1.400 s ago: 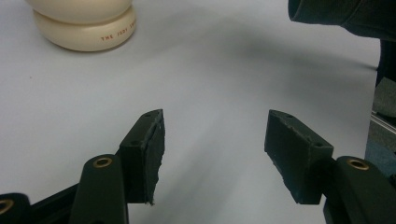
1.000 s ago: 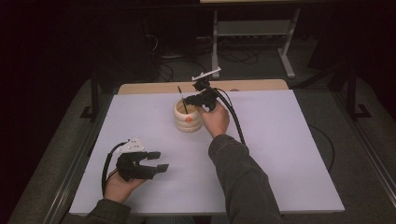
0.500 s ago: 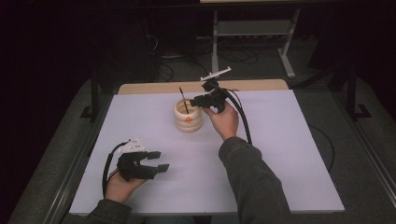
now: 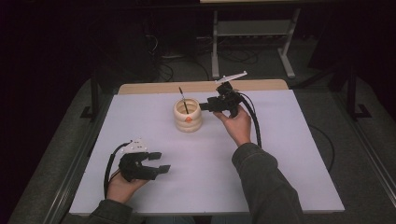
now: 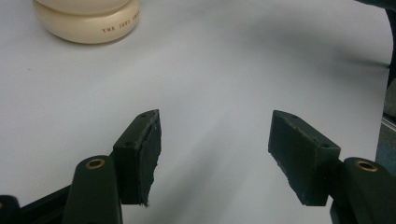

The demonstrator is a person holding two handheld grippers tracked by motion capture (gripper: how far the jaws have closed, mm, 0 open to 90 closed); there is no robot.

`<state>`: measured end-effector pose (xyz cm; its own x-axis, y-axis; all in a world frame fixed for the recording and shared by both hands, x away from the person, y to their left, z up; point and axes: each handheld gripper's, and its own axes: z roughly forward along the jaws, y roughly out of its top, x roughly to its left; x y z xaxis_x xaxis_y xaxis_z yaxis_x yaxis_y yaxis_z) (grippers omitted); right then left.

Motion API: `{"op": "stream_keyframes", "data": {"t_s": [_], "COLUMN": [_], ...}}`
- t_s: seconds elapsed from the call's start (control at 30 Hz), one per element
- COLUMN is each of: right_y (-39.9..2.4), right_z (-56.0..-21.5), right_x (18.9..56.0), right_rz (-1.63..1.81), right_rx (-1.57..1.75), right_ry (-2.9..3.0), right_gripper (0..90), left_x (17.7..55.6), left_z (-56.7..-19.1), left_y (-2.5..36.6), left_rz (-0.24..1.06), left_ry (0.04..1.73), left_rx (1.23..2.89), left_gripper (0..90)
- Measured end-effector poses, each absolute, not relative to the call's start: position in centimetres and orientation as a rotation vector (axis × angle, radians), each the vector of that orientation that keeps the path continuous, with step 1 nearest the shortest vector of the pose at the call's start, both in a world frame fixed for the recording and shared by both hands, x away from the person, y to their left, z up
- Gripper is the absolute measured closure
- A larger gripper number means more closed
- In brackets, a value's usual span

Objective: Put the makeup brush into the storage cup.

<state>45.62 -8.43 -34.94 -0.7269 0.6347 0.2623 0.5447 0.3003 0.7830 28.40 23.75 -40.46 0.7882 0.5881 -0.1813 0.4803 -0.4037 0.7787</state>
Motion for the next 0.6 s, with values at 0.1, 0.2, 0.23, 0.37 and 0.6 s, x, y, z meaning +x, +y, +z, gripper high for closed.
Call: {"op": "stream_keyframes", "data": {"t_s": [0.1,0.2,0.23,0.37,0.6], "right_y": [-8.9,-9.2,-9.4,-10.5,-12.6], "right_z": [-34.9,-34.9,-34.9,-35.2,-35.7], "right_x": [45.4,44.9,44.7,44.1,43.0], "right_rz": [1.461,1.435,1.441,1.446,1.476], "right_rx": [1.113,1.089,1.077,1.083,1.089], "right_ry": [2.457,2.466,2.467,2.46,2.424], "right_gripper": [42.8,41.5,41.5,39.9,36.9], "left_x": [28.4,28.4,28.4,28.4,28.6], "left_z": [-40.4,-40.5,-40.5,-40.5,-40.6], "left_y": [23.8,23.9,23.9,23.9,23.9], "left_rz": [0.157,0.156,0.156,0.167,0.162], "left_ry": [0.794,0.803,0.803,0.803,0.818], "left_rx": [2.073,2.067,2.067,2.074,2.07], "left_gripper": [34.0,33.2,33.2,32.8,29.6]}}
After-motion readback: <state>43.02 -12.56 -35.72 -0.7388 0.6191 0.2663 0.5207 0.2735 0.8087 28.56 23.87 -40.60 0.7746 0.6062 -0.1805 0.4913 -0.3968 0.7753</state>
